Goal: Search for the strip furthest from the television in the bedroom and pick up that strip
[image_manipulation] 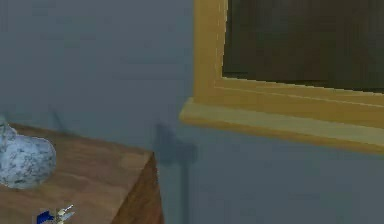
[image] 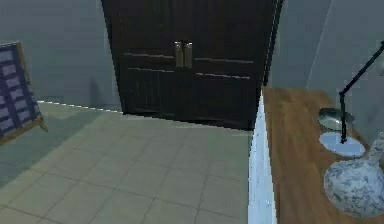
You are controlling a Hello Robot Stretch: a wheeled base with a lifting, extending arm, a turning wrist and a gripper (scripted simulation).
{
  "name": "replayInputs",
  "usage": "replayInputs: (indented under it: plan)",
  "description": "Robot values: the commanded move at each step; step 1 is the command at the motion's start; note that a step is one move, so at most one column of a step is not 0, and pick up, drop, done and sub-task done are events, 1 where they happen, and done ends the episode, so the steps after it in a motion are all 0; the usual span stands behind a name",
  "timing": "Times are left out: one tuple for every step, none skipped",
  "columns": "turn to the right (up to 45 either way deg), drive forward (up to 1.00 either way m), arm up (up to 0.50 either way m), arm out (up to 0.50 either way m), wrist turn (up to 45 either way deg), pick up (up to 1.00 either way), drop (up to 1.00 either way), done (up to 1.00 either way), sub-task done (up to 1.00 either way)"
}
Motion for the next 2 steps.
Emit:
replayInputs:
  plan:
    - [45.0,0.00,0.00,0.00,0.0,0.00,0.00,0.00,0.00]
    - [15.0,0.00,0.00,0.00,0.0,0.00,0.00,0.00,0.00]
